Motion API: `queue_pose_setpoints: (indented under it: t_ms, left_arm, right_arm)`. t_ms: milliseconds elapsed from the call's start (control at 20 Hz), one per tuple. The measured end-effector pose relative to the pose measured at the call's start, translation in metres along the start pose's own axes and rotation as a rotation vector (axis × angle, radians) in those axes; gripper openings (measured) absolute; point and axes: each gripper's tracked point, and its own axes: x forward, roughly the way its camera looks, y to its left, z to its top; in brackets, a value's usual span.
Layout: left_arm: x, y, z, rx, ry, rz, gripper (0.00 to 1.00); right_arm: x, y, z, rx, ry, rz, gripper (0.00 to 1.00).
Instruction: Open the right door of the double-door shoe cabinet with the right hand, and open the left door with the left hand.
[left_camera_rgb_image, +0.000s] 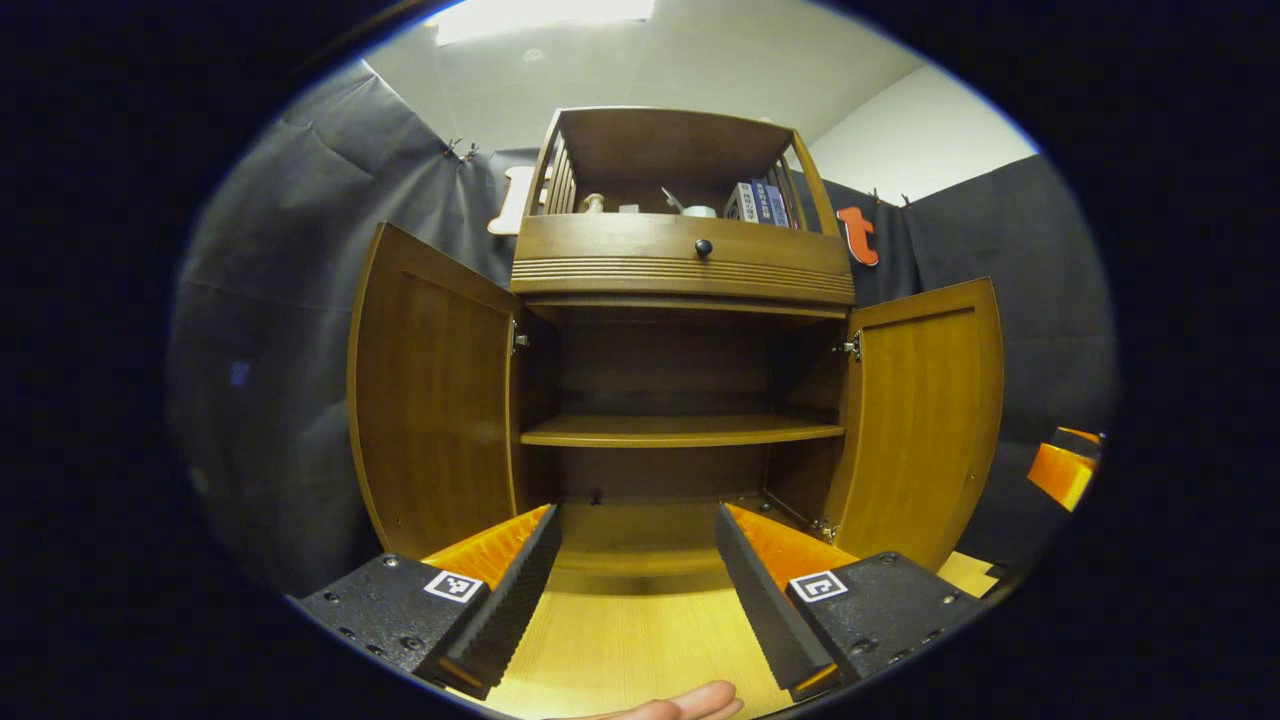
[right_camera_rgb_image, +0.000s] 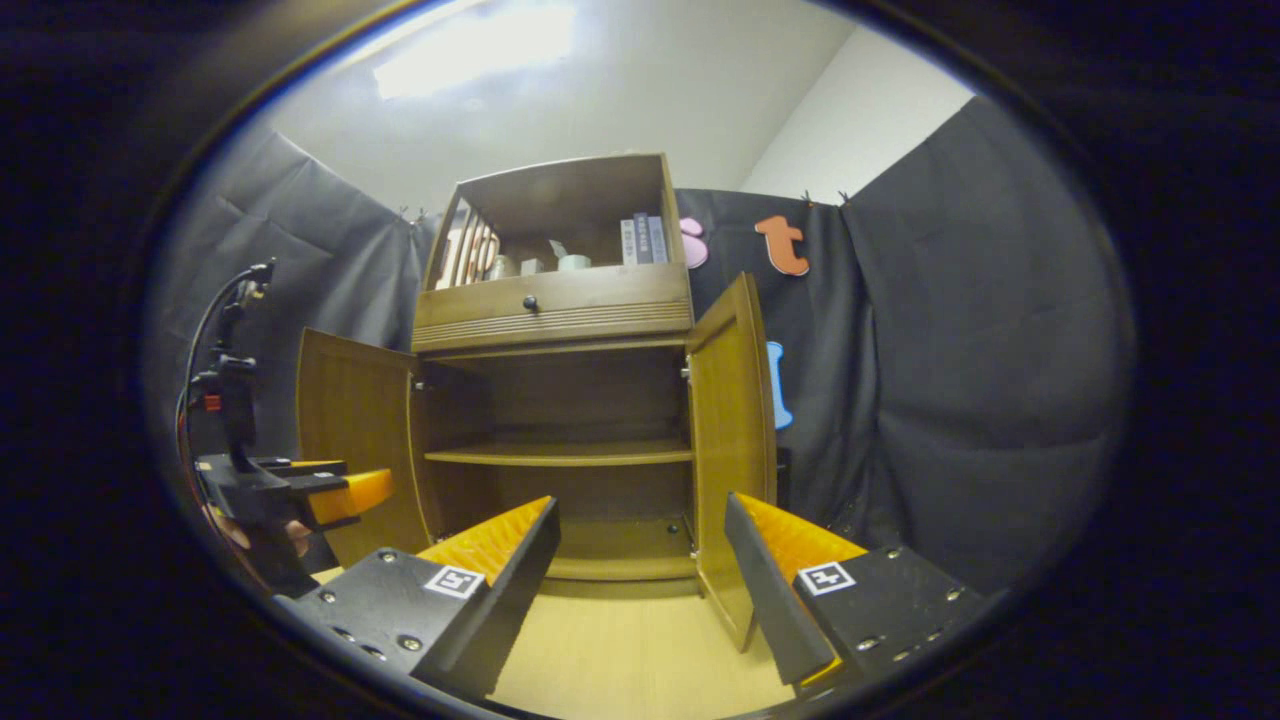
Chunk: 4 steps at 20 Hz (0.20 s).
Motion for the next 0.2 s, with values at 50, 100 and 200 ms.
queue_pose_setpoints:
  t_ms: [50,100,200]
  left_arm:
    - [0.0,0.0,0.0,0.002,-0.002,0.001,0.95]
    - [0.001,0.002,-0.002,0.005,0.002,0.007,0.95]
    - [0.003,0.004,-0.005,0.016,0.014,0.014,0.92]
  right_arm:
    - [0.003,-0.004,-0.004,0.015,0.004,-0.005,0.98]
    - [0.005,-0.009,-0.007,0.026,0.01,-0.015,0.98]
    - [0.003,-0.016,-0.01,0.032,0.012,-0.032,0.98]
